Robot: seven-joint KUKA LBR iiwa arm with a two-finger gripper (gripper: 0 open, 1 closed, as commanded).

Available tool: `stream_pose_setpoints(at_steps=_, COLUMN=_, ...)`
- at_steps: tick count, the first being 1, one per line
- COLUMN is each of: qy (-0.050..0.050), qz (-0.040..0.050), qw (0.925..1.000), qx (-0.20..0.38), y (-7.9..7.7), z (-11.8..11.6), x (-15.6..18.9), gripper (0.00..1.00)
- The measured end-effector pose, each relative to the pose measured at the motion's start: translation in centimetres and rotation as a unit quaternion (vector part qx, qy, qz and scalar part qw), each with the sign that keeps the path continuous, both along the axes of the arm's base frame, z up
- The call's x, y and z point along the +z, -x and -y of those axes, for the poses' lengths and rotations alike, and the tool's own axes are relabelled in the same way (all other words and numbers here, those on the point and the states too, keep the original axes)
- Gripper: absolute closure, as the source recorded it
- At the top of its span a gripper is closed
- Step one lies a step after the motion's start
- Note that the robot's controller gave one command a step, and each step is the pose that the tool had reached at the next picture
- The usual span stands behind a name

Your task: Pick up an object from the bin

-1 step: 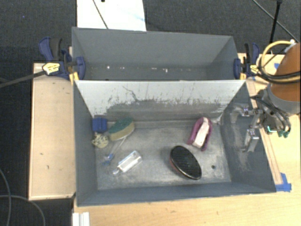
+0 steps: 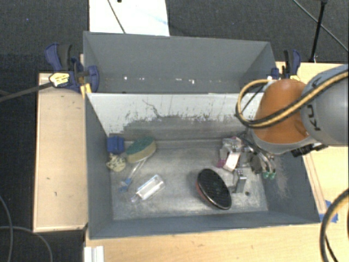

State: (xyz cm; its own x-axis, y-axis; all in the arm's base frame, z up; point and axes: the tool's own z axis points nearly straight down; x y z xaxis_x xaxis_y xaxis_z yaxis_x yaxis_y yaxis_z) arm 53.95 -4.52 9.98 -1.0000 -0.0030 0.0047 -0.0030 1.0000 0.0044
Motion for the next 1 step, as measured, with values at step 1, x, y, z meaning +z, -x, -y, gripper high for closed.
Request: stream_pose_setpoints(at_steps=1, qy=0.002, qz=0.0018, qw=0.9984, qx=-0.057, y=3.18, z=-1.77, x=0.18, gripper=0.0)
